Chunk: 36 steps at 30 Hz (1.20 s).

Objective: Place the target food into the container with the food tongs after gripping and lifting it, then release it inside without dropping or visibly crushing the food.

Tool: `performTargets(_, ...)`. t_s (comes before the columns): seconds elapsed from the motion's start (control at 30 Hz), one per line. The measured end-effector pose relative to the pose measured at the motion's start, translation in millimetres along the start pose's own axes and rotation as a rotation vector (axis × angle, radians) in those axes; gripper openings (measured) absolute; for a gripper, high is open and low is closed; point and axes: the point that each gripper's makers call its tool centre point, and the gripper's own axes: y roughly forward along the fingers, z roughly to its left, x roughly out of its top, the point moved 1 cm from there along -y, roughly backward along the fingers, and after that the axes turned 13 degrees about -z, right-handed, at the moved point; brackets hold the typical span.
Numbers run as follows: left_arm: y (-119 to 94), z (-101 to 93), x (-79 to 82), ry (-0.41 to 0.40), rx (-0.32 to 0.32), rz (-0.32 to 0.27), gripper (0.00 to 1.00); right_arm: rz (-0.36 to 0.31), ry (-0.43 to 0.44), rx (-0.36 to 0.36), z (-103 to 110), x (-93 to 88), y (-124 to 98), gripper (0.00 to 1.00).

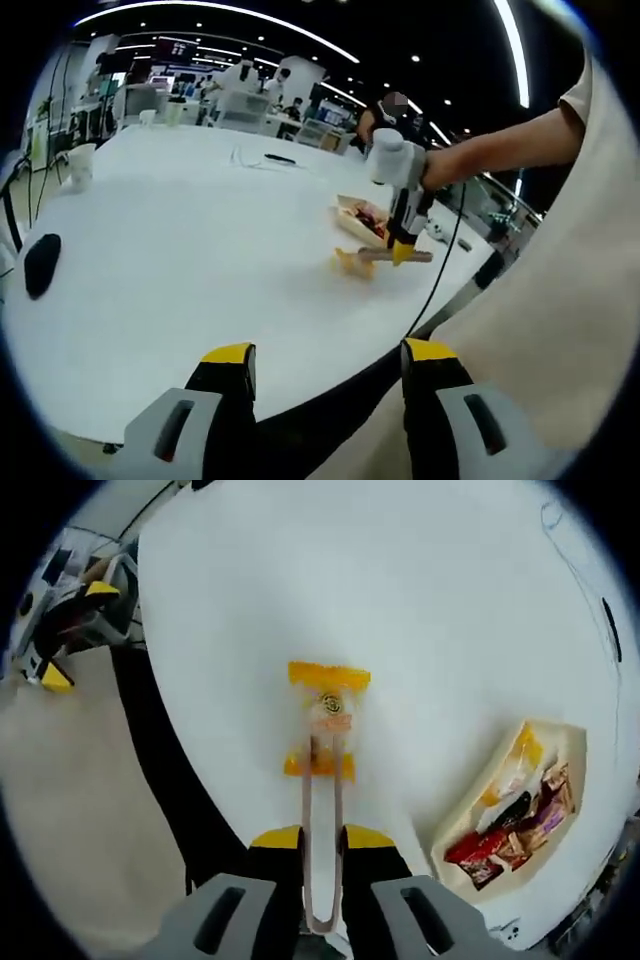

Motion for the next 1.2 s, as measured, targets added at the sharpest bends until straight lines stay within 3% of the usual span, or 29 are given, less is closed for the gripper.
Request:
performTargets(0.27,1.8,-7.2,-1.6,0.015,-0.021,0.02,0.58,-0.056,0.037,-0.008,8.3,-2.7,-5.0,0.15)
performTargets(0.43,6.6,-7.2,5.1,0.012,-0.03,0.01,0.58,-0.189,0.118,0.024,25.1,12.0,-7.9,0.15)
performTargets(0.53,20.4,-11.4,23.9,-0.058,-0.061,-0.051,0.54,-0.245,0.112,0.015,31.8,18.9,-14.1,0.15)
performTargets(0.63,45.5,-17.5,54.6,-0.174,-0.111,-0.151,0.5,-0.294,0.09,0.018,44.2,27.0,-25.4,0.15)
performTargets(0.7,62.5,-21.3,65.3,-0.211,-0.135,-0.166,0.5,-0.314,0.073,0.016,49.0,30.7,-31.1,0.15)
performTargets(0.87,92.9,-36.6,72.3,-0.152,-0.186,-0.131,0.49,-0.365,0.047,0.007,59.5,38.3,-45.5,0.16)
performTargets(1.03,109.4,-60.6,76.6,-0.21,-0.235,-0.134,0.47,-0.42,0.007,-0.004,67.3,46.4,-57.5,0.16)
performTargets(1.2,118.4,-71.4,76.2,-0.229,-0.24,-0.128,0.42,-0.463,-0.026,-0.014,71.8,52.3,-64.8,0.16)
